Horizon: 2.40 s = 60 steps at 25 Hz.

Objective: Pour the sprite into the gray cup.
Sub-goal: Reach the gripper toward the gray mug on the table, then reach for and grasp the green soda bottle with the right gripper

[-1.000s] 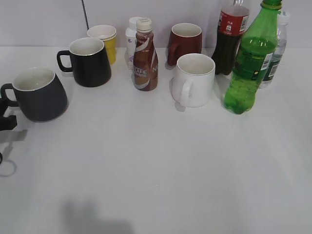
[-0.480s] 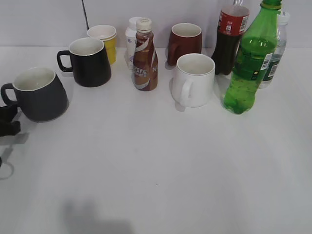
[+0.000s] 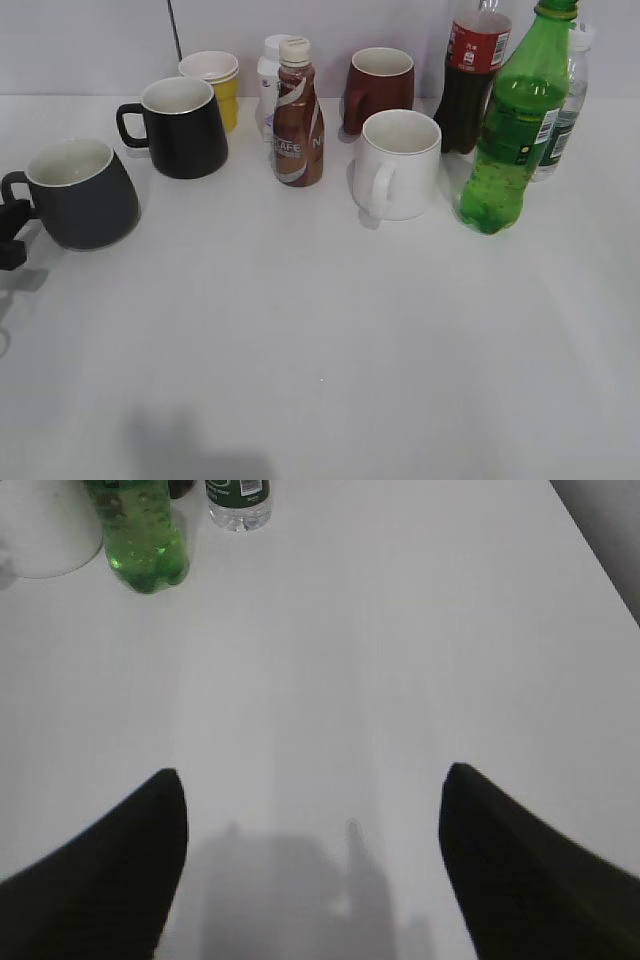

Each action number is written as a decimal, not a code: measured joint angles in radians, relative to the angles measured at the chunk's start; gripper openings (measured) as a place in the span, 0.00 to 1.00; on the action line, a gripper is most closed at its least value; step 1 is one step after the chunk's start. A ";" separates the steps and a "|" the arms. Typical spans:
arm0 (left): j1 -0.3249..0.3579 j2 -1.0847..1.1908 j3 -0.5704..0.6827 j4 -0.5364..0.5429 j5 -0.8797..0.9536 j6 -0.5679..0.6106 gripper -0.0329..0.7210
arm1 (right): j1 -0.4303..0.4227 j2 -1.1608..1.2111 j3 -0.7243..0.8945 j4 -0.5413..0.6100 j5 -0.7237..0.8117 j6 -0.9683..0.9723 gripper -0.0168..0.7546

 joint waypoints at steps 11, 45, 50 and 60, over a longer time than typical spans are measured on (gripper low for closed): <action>-0.006 0.094 -0.127 0.035 0.030 0.000 0.35 | 0.000 0.000 0.000 0.000 0.000 0.000 0.78; -0.018 -0.310 0.012 0.186 0.019 -0.177 0.12 | 0.076 0.694 0.181 0.126 -1.399 0.003 0.74; -0.088 -0.310 0.013 0.186 0.021 -0.179 0.12 | 0.170 0.956 0.229 0.006 -1.543 0.056 0.74; -0.201 -0.311 0.013 0.194 0.045 -0.179 0.12 | 0.197 1.457 0.178 -0.032 -1.906 0.053 0.89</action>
